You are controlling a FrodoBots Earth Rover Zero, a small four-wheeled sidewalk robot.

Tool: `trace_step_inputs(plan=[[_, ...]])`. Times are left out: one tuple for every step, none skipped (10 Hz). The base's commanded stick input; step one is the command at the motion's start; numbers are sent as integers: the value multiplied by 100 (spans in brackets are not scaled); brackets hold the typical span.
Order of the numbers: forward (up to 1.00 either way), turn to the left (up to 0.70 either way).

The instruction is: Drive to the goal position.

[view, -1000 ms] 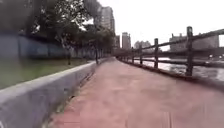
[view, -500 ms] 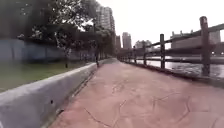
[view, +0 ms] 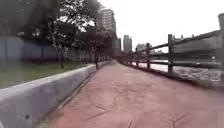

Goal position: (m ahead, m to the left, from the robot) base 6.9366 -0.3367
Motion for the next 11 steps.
trace_step_inputs(plan=[[100,0],[100,0],[100,0],[100,0],[100,0],[100,0],[100,25],[100,39],[100,21],[100,0],[100,0]])
